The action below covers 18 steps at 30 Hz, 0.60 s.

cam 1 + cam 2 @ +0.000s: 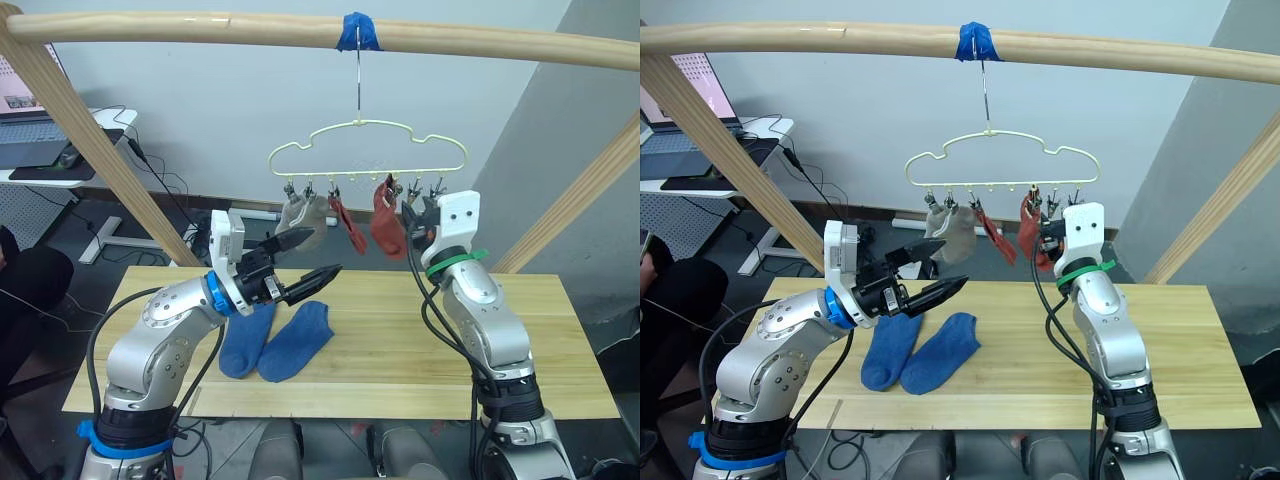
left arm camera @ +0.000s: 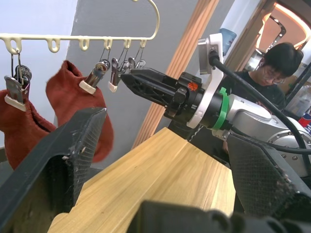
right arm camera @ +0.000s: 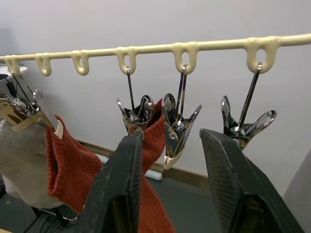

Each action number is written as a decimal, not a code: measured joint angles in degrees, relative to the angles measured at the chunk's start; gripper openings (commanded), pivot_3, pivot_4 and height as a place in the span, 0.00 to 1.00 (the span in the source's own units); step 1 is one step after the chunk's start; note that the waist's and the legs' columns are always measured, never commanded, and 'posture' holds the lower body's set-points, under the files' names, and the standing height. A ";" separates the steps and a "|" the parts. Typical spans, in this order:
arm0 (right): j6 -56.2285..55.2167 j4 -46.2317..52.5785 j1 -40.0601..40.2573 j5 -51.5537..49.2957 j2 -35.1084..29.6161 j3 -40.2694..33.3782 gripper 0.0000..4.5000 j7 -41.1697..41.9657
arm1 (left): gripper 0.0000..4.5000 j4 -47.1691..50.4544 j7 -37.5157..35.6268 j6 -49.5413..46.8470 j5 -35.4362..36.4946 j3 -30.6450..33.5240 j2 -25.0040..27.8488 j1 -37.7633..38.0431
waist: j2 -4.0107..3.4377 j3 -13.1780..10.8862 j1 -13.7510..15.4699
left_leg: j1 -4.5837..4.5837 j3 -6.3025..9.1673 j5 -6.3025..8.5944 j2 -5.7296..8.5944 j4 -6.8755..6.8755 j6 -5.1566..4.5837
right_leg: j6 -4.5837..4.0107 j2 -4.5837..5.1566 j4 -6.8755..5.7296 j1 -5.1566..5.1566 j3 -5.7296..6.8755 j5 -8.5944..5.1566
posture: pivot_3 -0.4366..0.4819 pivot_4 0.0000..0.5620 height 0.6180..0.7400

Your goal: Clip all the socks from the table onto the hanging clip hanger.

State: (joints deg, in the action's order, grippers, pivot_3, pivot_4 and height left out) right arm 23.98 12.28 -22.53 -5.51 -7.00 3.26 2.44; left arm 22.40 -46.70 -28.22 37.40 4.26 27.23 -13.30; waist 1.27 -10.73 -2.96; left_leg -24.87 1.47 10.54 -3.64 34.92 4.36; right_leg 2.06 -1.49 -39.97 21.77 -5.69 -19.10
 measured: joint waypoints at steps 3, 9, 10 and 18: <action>-0.15 -2.32 -2.32 0.35 0.60 -0.42 0.43 -0.27 | 1.00 0.00 0.08 0.08 -0.27 -0.28 0.00 -0.18 | 0.00 0.00 0.05 | 0.00 0.00 0.00 0.00 0.00 0.00 | 0.00 0.00 0.00 0.00 0.01 0.00 | 0.51 0.30 1.00; -1.33 -4.77 -3.49 0.84 1.25 -1.14 0.43 -0.70 | 1.00 0.00 0.98 0.18 -0.68 -0.52 -0.01 -0.36 | 0.00 0.00 0.24 | 0.00 0.00 0.00 0.00 -0.01 0.00 | -0.01 0.00 0.00 0.00 0.01 0.00 | 0.52 0.30 1.00; -1.55 -5.00 -3.59 0.98 1.27 -1.23 0.43 -0.80 | 1.00 0.00 1.02 0.20 -0.69 -0.53 -0.01 -0.36 | 0.00 0.00 0.24 | 0.00 0.00 0.00 0.00 -0.01 0.00 | -0.01 0.00 0.00 0.00 0.01 0.00 | 0.52 0.30 1.00; -2.43 -8.69 -6.79 2.51 1.76 -2.09 0.43 -2.49 | 1.00 0.01 1.60 0.25 -0.89 -1.22 -0.22 -0.43 | 0.00 0.00 0.29 | 0.00 0.00 0.00 0.00 0.00 0.00 | -0.01 0.00 0.00 0.00 0.01 0.01 | 0.52 0.30 1.00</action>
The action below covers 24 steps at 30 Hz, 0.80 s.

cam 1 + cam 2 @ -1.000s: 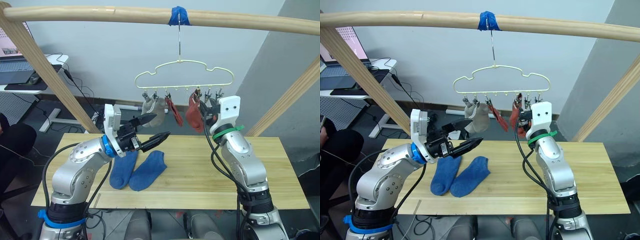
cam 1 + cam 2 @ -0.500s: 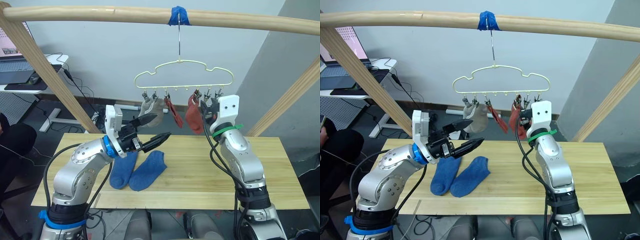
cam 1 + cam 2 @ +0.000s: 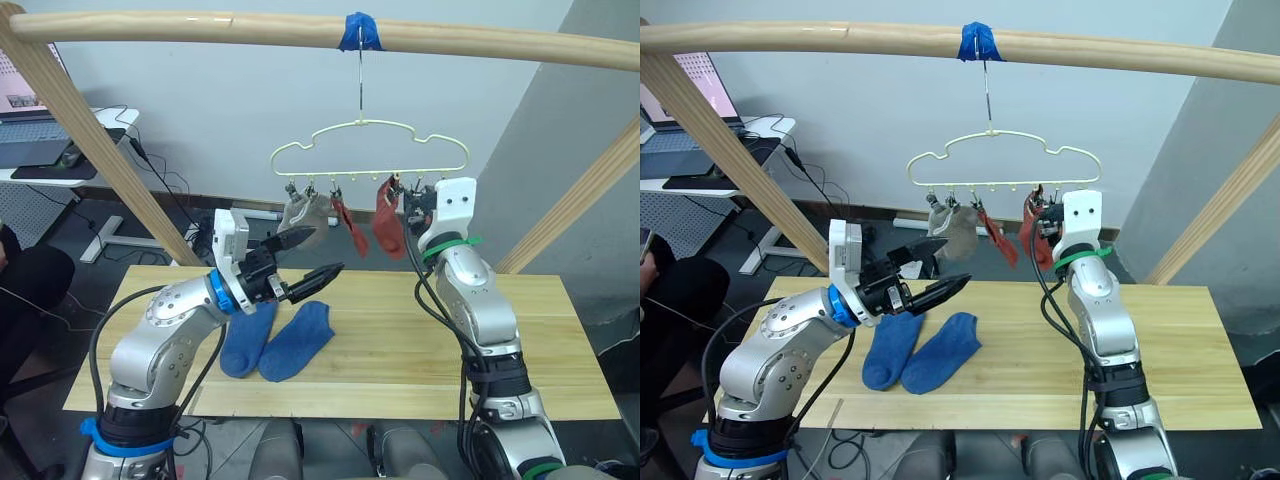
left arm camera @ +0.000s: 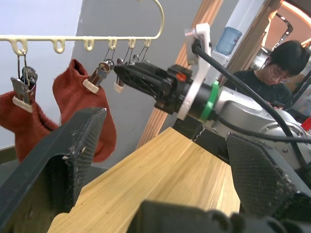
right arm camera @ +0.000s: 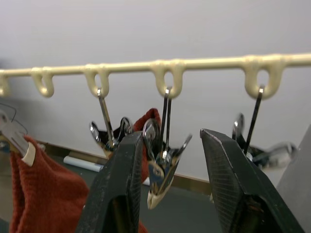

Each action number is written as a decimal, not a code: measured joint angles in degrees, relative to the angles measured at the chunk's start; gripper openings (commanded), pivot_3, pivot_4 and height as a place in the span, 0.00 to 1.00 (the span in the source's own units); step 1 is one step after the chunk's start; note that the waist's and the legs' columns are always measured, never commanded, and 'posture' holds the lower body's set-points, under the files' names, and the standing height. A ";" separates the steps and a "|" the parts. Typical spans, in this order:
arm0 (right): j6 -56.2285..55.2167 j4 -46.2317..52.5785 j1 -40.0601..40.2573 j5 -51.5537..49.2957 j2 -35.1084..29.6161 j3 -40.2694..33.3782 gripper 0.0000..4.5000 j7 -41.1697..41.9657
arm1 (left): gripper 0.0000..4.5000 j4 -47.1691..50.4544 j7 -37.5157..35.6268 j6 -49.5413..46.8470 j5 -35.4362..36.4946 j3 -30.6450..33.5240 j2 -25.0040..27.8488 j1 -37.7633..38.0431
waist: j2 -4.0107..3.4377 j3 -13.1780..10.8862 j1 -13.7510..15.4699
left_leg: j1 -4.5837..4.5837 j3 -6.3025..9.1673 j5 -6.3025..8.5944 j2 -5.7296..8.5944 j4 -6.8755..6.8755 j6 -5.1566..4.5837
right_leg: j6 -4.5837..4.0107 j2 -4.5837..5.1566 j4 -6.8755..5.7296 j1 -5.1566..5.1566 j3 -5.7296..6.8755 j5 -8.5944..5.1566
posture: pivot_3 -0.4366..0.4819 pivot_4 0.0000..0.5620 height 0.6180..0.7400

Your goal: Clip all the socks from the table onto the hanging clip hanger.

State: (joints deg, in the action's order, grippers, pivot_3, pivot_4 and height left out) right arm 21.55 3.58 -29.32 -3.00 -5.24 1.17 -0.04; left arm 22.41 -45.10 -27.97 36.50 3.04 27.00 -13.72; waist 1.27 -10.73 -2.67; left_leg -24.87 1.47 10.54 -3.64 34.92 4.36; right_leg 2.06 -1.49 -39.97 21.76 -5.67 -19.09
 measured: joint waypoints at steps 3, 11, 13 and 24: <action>-0.03 -0.73 -0.27 0.16 0.03 -0.01 0.43 -0.02 | 1.00 0.00 0.08 0.03 -0.06 0.00 0.00 0.02 | 0.00 0.00 0.03 | 0.00 0.00 0.00 0.00 -0.01 0.00 | 0.00 0.00 0.00 0.00 0.00 0.00 | 0.52 0.30 1.00; -0.93 -1.32 -0.59 -0.17 1.41 -0.69 0.43 -0.37 | 1.00 -0.01 0.06 0.84 -0.22 -0.06 0.01 0.03 | 0.00 0.00 0.06 | 0.00 0.00 0.00 -0.01 0.00 0.00 | -0.01 0.00 -0.01 0.00 0.00 0.00 | 0.52 0.30 1.00; -0.93 -1.37 -0.98 -0.96 3.22 -1.55 0.43 -0.70 | 1.00 -0.01 0.11 0.90 -0.24 -0.35 -0.03 0.02 | 0.00 0.00 0.06 | 0.00 0.01 0.00 -0.01 -0.01 0.00 | -0.01 0.00 -0.02 0.00 0.01 0.00 | 0.52 0.29 1.00; -0.73 -1.37 -1.31 -2.43 5.52 -2.18 0.43 -1.10 | 1.00 -0.04 0.32 1.32 -0.81 -0.41 -0.20 0.02 | 0.00 0.00 0.44 | 0.00 0.00 0.00 0.00 0.00 0.00 | -0.01 0.00 -0.02 0.01 0.01 0.00 | 0.53 0.28 1.00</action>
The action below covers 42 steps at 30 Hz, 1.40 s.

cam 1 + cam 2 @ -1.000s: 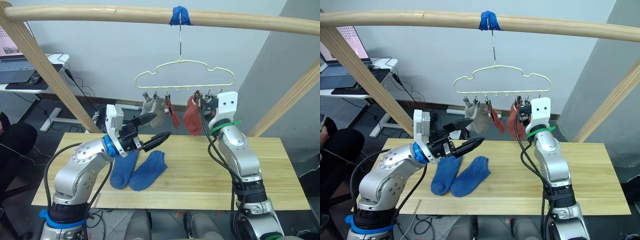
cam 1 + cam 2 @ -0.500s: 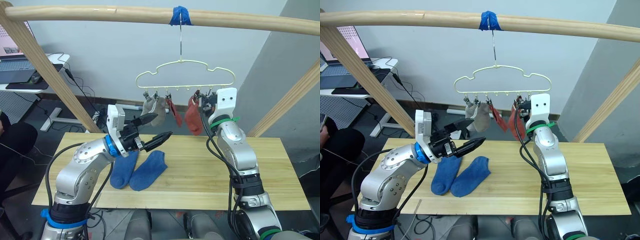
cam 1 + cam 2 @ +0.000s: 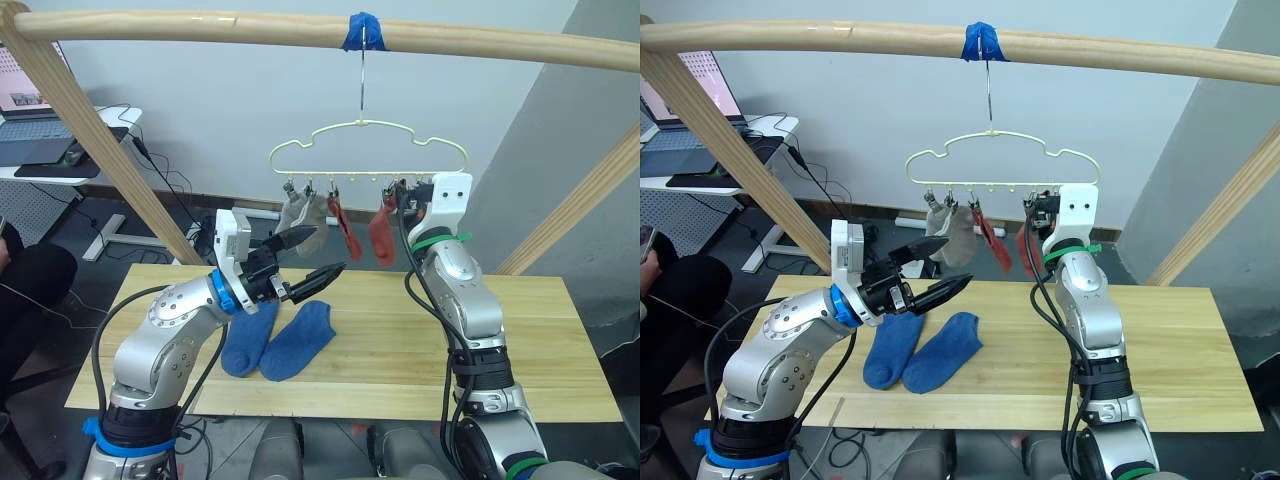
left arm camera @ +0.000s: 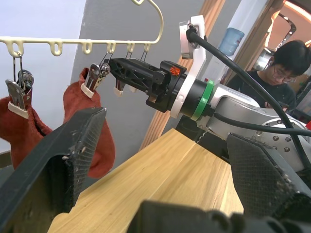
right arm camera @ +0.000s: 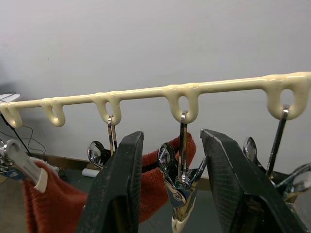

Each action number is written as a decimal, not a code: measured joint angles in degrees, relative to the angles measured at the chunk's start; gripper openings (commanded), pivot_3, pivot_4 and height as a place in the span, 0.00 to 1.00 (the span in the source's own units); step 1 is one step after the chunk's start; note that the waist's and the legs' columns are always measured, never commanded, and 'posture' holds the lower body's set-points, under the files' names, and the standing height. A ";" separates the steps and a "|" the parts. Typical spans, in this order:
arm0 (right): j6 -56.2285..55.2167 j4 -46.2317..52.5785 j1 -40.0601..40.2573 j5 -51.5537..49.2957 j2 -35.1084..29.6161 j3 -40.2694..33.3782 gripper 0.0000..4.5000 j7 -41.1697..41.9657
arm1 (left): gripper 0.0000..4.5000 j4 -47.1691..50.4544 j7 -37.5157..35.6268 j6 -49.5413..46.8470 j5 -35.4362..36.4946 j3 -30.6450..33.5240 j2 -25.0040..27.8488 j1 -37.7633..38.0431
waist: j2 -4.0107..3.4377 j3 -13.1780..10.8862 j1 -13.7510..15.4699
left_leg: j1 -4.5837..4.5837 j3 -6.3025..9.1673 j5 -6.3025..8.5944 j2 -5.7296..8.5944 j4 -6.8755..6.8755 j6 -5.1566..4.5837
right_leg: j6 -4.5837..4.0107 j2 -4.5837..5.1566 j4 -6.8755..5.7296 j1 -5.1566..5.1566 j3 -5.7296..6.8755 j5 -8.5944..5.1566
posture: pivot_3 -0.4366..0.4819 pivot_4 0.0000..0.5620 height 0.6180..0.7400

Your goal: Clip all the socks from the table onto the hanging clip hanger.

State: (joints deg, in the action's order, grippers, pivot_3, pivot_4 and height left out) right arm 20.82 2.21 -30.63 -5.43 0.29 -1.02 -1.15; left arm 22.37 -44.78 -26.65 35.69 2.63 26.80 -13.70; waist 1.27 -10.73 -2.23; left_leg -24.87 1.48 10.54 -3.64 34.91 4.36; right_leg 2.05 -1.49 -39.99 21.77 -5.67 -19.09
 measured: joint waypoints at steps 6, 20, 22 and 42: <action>0.03 -0.25 -0.36 -0.35 0.73 -0.04 0.34 -0.07 | 1.00 0.01 0.41 0.64 -0.53 -0.07 -0.12 0.00 | 0.00 0.00 0.10 | 0.00 0.00 0.00 0.00 0.00 0.00 | 0.00 0.00 0.00 0.00 0.00 0.00 | 0.54 0.28 1.00; 1.29 -0.57 -1.04 -2.45 -0.51 -1.50 0.00 1.75 | 1.00 -0.06 0.70 0.62 -0.93 -0.12 0.03 0.47 | 0.00 0.00 0.39 | 0.00 -0.01 0.00 0.00 0.00 0.00 | 0.00 0.00 0.00 0.00 -0.01 0.00 | 0.52 0.30 1.00; 3.99 0.35 -1.61 -4.95 -2.38 -2.69 0.00 4.06 | 1.00 -1.48 1.49 0.25 -2.72 -0.69 1.08 1.34 | 0.00 0.00 0.40 | 0.02 -0.01 0.00 0.00 0.00 0.00 | 0.00 0.00 0.00 0.00 -0.01 0.00 | 0.51 0.30 1.00; 24.28 8.95 -2.39 -15.61 -12.66 -4.45 0.00 14.82 | 0.91 -52.02 0.17 25.93 -37.34 -21.88 -4.08 -9.55 | -0.04 -0.02 -0.02 | 0.01 -0.05 0.01 0.02 0.01 -0.02 | 0.00 -0.03 0.02 0.00 -0.02 0.00 | 0.39 0.33 1.00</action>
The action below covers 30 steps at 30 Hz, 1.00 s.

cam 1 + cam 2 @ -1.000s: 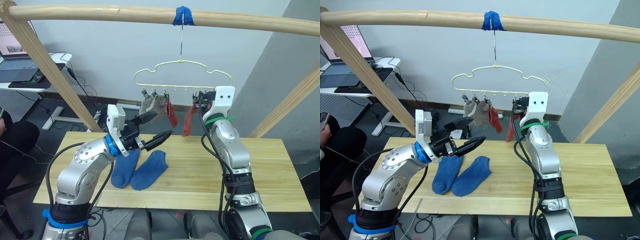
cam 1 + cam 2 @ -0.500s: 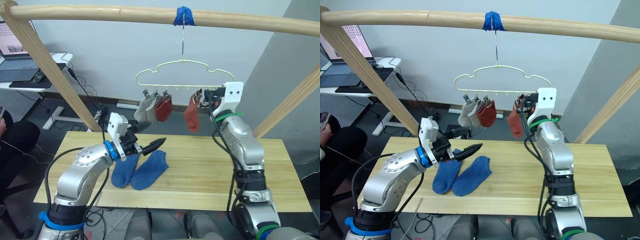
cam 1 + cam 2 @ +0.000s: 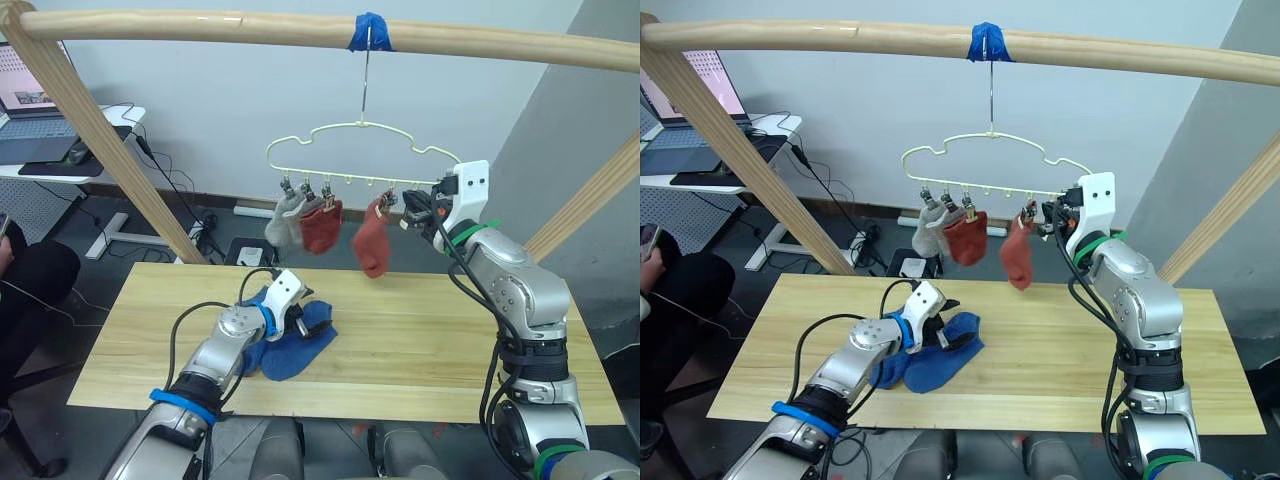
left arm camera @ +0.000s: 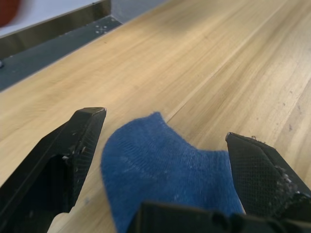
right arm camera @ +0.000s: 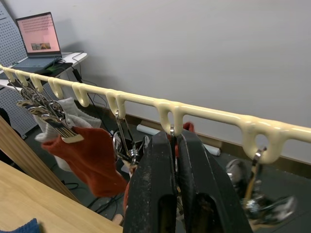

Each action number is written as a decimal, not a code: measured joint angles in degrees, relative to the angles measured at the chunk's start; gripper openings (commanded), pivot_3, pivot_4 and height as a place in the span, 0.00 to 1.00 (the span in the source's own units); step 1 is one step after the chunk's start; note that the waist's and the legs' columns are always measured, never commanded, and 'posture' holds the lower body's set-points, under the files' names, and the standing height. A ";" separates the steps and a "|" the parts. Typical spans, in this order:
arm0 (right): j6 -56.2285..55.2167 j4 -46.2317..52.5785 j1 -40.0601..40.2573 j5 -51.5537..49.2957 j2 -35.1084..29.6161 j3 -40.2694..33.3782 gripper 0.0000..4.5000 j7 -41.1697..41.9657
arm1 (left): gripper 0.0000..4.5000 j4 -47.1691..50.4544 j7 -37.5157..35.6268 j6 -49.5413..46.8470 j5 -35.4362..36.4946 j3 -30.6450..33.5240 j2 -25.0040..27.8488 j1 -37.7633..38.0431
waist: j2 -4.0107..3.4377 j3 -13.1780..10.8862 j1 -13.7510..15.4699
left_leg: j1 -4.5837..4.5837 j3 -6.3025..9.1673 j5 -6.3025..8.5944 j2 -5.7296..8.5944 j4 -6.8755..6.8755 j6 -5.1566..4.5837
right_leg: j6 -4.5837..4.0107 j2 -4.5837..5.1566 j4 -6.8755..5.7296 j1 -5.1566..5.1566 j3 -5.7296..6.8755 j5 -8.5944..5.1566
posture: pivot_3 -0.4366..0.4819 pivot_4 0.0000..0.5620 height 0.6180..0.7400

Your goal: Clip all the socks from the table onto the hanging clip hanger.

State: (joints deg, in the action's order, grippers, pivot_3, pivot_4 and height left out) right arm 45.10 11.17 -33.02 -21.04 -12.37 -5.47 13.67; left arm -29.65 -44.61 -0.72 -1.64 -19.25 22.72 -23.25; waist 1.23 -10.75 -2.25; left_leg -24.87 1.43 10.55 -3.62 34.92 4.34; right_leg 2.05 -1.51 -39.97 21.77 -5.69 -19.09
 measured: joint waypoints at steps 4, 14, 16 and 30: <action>0.46 0.37 -0.05 -0.38 -0.09 -0.18 0.00 -0.50 | 0.68 -1.79 -2.64 0.19 -2.38 -1.27 1.31 0.57 | 0.00 0.00 -0.41 | 0.01 0.01 0.00 0.00 0.00 0.00 | 0.00 0.00 -0.01 -0.02 0.01 0.00 | 0.39 0.32 1.00; 0.42 0.77 -0.04 -0.54 -0.09 -0.26 0.00 -1.28 | 0.06 -1.07 -3.56 2.83 -3.49 -0.87 1.66 2.53 | -0.01 0.02 -0.97 | 0.03 0.03 0.00 0.00 0.02 0.00 | 0.01 0.01 -0.02 -0.06 0.02 0.00 | 0.40 0.30 1.00; 0.59 0.77 -0.03 -0.94 0.04 -0.48 0.00 -1.28 | 0.00 -0.77 -4.24 3.88 -2.23 0.45 1.13 3.21 | -0.01 0.02 -0.96 | 0.03 0.03 0.00 0.00 0.02 0.00 | 0.01 0.01 -0.02 -0.05 0.02 0.00 | 0.41 0.30 1.00; 23.39 4.09 -4.23 -18.60 3.90 -16.04 0.00 -7.76 | 0.00 20.23 -8.54 -0.84 14.53 8.30 -5.59 2.31 | 0.00 0.02 -0.93 | -0.01 0.06 0.00 0.02 0.04 0.00 | 0.00 0.04 -0.03 -0.07 0.06 0.00 | 0.39 0.26 1.00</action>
State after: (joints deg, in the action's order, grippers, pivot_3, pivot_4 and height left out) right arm 68.49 15.26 -37.25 -39.64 -8.47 -21.51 5.91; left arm -9.43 -53.15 -1.56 12.88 -10.95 17.14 -20.95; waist 1.23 -10.73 -3.18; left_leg -24.88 1.49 10.55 -3.61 34.96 4.35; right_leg 2.05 -1.47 -40.00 21.70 -5.62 -19.09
